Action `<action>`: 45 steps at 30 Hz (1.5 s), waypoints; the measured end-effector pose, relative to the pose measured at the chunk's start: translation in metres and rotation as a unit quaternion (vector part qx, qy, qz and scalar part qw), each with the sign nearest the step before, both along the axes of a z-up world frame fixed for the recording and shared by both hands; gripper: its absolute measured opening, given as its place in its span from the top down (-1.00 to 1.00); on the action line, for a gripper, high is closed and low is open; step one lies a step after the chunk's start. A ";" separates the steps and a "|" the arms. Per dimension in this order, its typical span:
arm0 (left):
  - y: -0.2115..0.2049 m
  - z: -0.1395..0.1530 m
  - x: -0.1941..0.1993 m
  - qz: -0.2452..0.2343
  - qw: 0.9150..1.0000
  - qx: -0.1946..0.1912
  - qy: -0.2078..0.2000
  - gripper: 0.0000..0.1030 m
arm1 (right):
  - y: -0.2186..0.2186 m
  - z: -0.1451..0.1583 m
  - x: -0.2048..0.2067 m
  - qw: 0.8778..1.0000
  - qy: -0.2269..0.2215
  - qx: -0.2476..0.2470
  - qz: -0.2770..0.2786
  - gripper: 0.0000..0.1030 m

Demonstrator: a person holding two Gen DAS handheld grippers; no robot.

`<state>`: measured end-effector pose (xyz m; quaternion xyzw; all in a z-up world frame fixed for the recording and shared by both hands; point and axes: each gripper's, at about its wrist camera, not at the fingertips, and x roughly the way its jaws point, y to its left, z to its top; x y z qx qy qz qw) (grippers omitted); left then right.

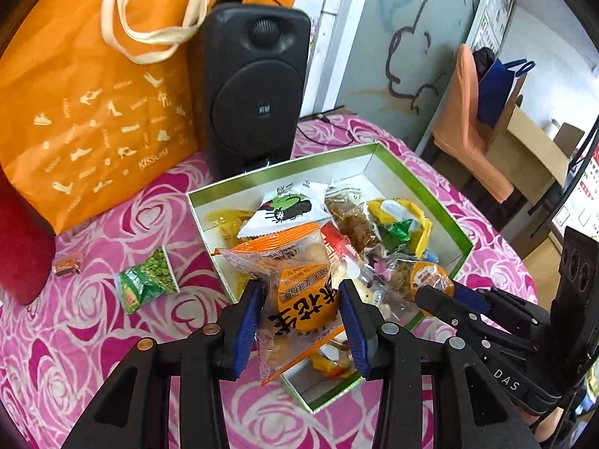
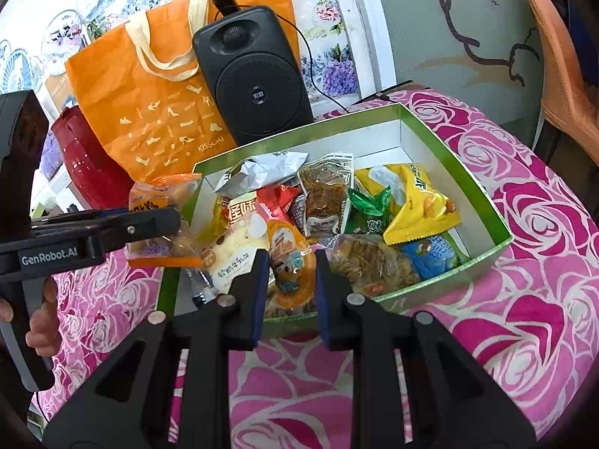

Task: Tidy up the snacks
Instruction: 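Carry both items into the green box and open both tools, then move both tools back toward the green pea bag and wrapped bar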

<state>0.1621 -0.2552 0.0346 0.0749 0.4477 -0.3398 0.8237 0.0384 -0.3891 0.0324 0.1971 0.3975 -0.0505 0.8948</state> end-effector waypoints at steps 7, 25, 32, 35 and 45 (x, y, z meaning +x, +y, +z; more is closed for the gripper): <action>-0.001 -0.004 0.004 0.015 1.000 0.009 -0.024 -0.70 | 0.005 -0.008 0.008 0.998 0.002 -0.057 0.015 -0.74; 0.027 0.017 -0.007 0.063 0.995 0.007 -0.074 -0.91 | 0.022 0.006 0.003 0.996 0.008 -0.089 0.017 -1.00; 0.082 0.036 -0.006 0.107 0.990 -0.002 -0.089 -0.91 | 0.049 0.033 0.003 0.993 -0.015 -0.107 0.041 -1.00; 0.115 0.038 0.003 0.142 0.986 -0.003 -0.090 -0.91 | 0.069 0.045 0.008 0.991 -0.031 -0.110 0.063 -1.00; 0.225 0.031 0.022 0.242 0.967 -0.011 -0.080 -0.91 | 0.155 0.055 0.054 0.978 -0.051 -0.076 0.185 -0.99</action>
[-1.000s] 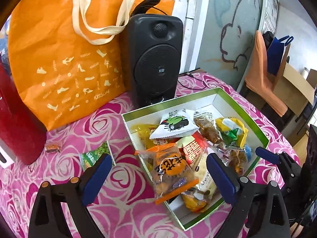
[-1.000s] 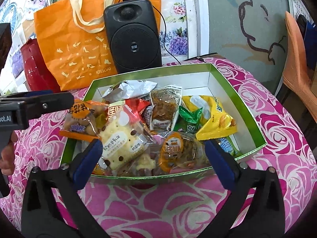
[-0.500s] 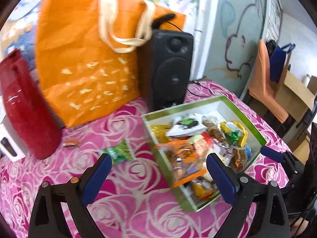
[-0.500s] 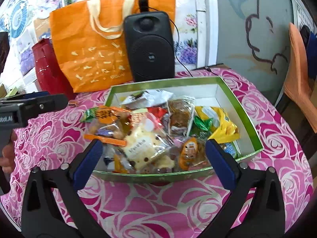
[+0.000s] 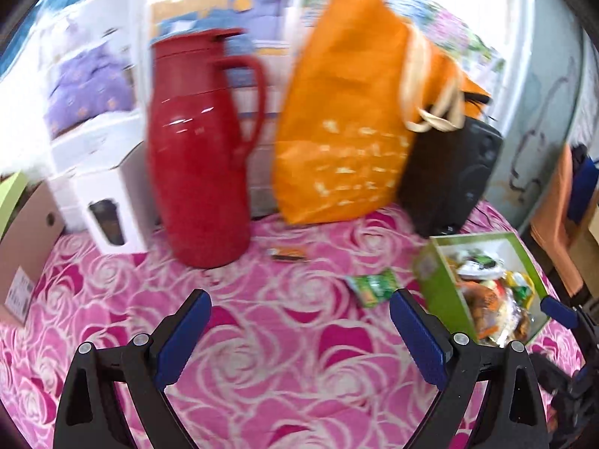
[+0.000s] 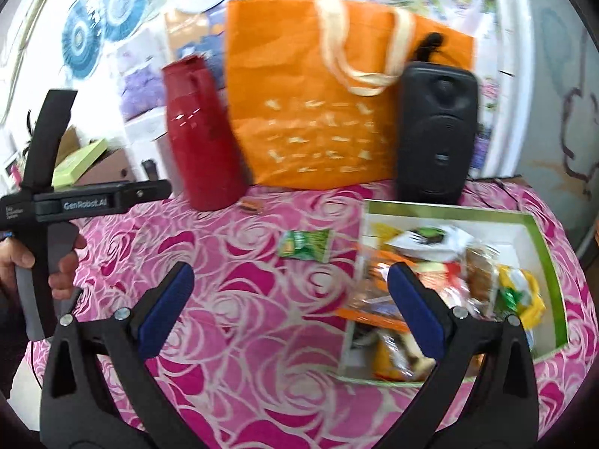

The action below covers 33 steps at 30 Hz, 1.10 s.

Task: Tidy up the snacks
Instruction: 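Move both tools back toward the green pea bag and wrapped bar, then grasp the green pea snack bag with the right tool while the left tool grasps the small wrapped bar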

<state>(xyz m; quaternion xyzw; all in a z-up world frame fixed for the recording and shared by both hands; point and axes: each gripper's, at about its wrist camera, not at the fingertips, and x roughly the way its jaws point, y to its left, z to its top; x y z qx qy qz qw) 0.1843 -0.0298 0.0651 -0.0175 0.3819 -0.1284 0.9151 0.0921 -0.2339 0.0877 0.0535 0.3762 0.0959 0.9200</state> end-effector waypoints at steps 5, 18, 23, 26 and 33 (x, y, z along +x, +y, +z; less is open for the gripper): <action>0.036 -0.010 0.010 0.023 1.000 -0.010 0.008 -0.91 | 0.039 -0.023 0.037 0.999 0.030 -0.006 0.043 -1.00; 0.074 -0.053 0.036 0.034 0.998 -0.021 0.051 -0.90 | 0.067 -0.113 0.123 0.985 0.105 -0.136 0.014 -0.86; 0.061 -0.056 0.063 0.029 0.997 -0.024 0.062 -0.90 | 0.064 -0.138 0.141 0.975 0.124 -0.182 0.006 -0.21; 0.044 -0.057 0.087 0.018 0.996 -0.033 0.075 -0.90 | 0.056 -0.142 0.141 0.972 0.131 -0.196 -0.001 0.26; 0.000 -0.076 0.132 0.003 0.993 -0.057 0.103 -0.89 | 0.049 -0.109 0.078 0.987 0.118 -0.098 0.051 0.28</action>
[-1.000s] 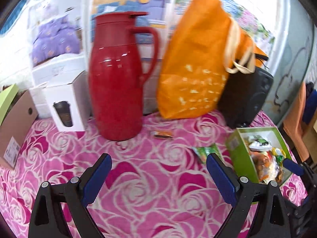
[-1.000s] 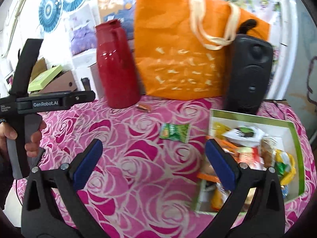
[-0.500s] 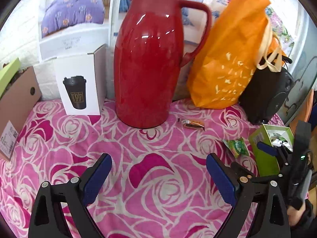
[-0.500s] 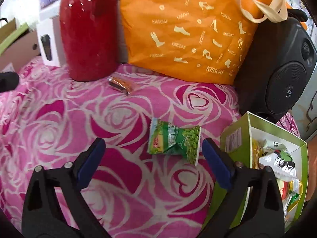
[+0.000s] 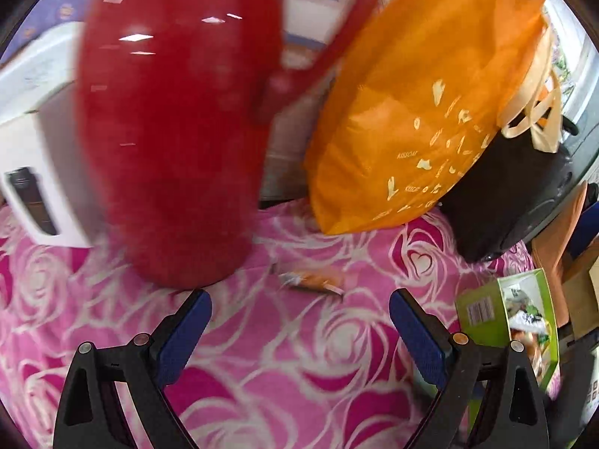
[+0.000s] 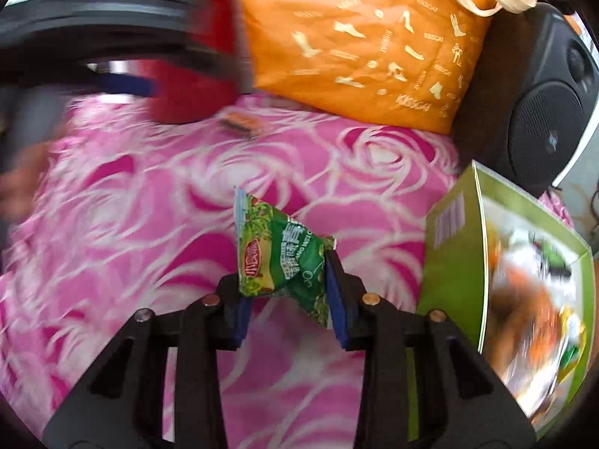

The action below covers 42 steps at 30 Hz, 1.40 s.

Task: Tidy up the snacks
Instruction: 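Grasp the green pea snack bag with the right tool while the left tool grasps the small wrapped bar, then carry both items into the green box and open both tools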

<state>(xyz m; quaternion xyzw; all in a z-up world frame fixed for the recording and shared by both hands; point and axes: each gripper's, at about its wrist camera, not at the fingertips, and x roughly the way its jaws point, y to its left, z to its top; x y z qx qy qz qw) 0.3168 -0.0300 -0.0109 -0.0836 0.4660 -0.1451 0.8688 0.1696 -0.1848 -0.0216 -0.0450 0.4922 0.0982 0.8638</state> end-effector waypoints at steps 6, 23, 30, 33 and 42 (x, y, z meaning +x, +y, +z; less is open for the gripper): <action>-0.025 -0.030 0.031 0.017 0.999 0.010 0.026 -0.78 | -0.001 0.003 -0.041 0.999 0.018 0.027 0.001 0.28; -0.012 -0.022 -0.061 -0.069 0.996 0.048 0.021 0.04 | -0.002 0.016 -0.073 0.999 0.011 0.052 -0.003 0.27; 0.001 0.013 -0.154 -0.128 0.990 0.044 -0.026 0.03 | -0.007 0.030 -0.092 0.994 0.000 0.107 -0.010 0.28; -0.002 0.036 -0.171 -0.142 0.988 0.040 -0.047 0.03 | -0.013 0.047 -0.099 0.993 -0.022 0.113 -0.013 0.28; -0.067 0.078 -0.190 -0.196 0.977 0.019 -0.083 0.03 | -0.075 0.094 -0.131 0.987 -0.098 0.090 -0.089 0.28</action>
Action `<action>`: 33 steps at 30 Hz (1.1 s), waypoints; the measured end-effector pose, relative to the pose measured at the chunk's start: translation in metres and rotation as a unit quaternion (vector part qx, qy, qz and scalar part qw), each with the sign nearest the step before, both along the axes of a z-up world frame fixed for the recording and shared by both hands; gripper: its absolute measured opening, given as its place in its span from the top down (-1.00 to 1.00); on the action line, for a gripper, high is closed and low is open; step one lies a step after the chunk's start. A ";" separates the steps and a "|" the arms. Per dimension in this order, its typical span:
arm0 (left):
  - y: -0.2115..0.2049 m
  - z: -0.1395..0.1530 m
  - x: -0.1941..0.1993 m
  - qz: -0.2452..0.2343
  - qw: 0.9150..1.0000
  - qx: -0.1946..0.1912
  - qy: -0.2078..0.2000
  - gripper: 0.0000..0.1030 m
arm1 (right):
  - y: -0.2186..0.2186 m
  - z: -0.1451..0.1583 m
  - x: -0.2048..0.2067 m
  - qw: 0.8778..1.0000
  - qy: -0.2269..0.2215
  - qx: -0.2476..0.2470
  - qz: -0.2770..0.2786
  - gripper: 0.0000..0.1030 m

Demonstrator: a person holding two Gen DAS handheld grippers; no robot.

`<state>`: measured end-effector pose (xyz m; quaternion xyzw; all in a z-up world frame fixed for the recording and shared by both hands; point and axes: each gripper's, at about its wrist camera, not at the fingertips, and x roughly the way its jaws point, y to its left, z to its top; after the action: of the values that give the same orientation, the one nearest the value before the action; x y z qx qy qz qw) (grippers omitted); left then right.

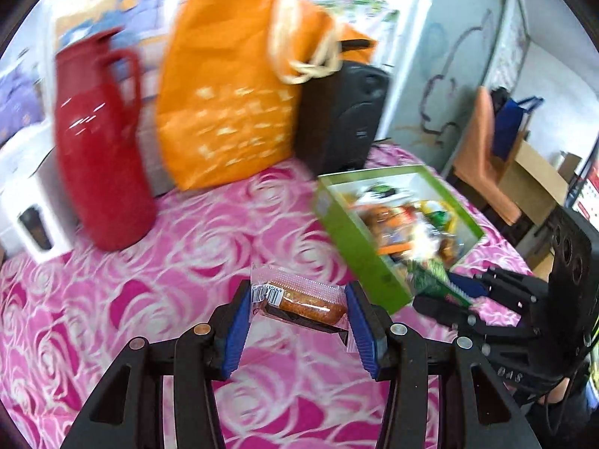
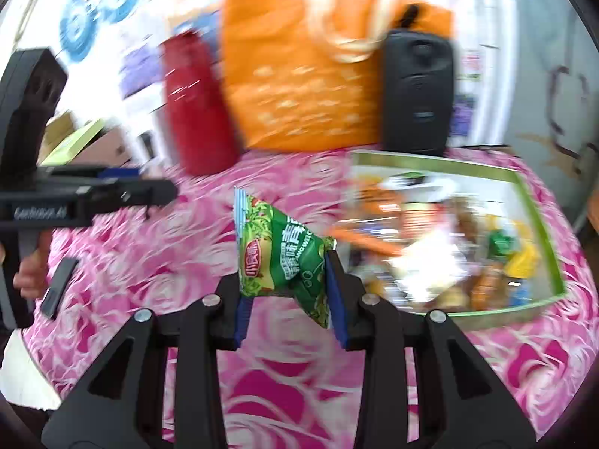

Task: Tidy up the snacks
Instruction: 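Carry both items into the green box and open both tools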

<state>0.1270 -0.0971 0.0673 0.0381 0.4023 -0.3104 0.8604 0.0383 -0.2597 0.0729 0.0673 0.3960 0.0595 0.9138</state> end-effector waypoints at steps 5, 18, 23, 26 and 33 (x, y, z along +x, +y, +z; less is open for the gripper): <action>-0.050 0.007 0.000 -0.037 0.999 -0.009 0.000 0.03 | -0.066 0.004 -0.010 0.996 -0.013 -0.009 -0.092 0.27; -0.187 0.005 0.019 -0.087 0.996 -0.032 0.015 0.01 | -0.163 -0.021 0.003 0.979 -0.008 -0.060 -0.192 0.26; -0.216 -0.011 0.033 -0.083 0.996 -0.025 0.018 -0.28 | -0.172 -0.039 0.009 0.983 0.006 -0.049 -0.177 -0.07; -0.213 -0.022 0.043 -0.049 0.998 -0.008 0.026 -0.79 | -0.164 -0.043 0.005 0.984 -0.003 -0.083 -0.159 -1.00; -0.177 -0.038 0.050 0.012 0.999 -0.011 0.044 -0.80 | -0.167 -0.046 -0.001 0.983 0.009 -0.069 -0.172 -1.00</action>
<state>0.1773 -0.2745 0.0292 0.0105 0.4366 -0.3057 0.8460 0.0377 -0.4272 0.0272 0.0722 0.3899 -0.1269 0.9092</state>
